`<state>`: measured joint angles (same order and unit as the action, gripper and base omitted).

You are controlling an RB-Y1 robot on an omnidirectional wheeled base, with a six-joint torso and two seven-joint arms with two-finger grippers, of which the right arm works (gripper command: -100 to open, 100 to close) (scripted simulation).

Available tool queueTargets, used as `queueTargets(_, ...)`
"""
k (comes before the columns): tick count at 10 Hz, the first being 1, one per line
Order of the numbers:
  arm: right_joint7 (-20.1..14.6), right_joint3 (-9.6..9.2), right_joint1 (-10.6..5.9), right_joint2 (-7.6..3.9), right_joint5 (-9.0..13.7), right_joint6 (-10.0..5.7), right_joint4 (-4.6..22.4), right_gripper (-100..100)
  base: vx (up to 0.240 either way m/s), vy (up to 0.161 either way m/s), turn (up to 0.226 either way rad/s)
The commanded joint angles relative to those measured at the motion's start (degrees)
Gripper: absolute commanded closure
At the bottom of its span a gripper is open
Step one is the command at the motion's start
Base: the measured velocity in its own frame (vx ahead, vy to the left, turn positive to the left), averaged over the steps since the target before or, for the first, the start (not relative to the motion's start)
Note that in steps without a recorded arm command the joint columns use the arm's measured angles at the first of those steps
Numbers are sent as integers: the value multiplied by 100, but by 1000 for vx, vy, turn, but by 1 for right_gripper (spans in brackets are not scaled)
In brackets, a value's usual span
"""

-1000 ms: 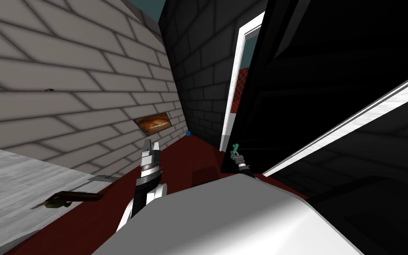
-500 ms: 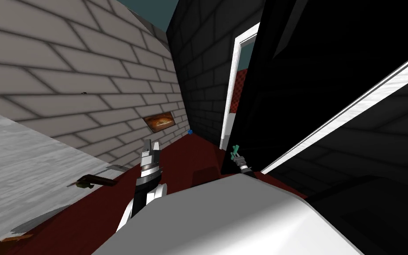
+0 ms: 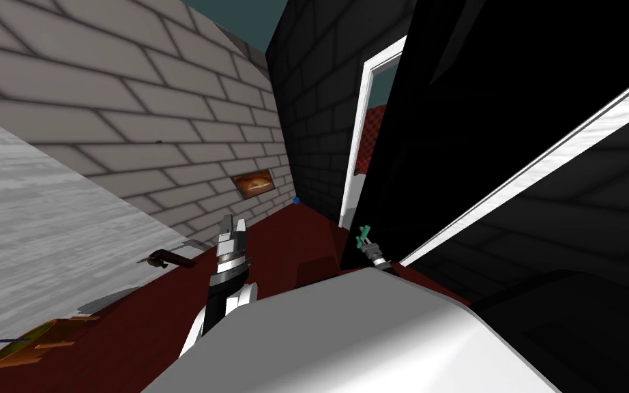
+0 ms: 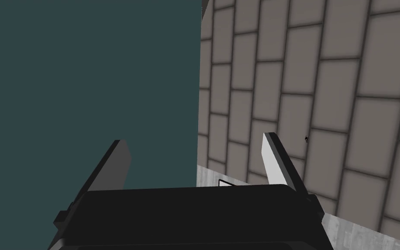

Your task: Pull the door open

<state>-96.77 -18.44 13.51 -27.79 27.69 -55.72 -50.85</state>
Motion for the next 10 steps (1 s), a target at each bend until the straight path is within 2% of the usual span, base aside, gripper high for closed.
queueTargets(1, -114, -100, 70, -79, -60, -130, 34, 100, -191, -52, 109)
queueTargets(3, -231, -199, 140, -168, -122, -275, 60, 100, -221, -58, 99)
queueTargets(4, -175, -158, 123, -142, -98, -203, 4, 100, -100, -32, 29)
queueTargets(10, -467, -374, 240, -337, -232, -652, 244, 100, -195, -49, 144)
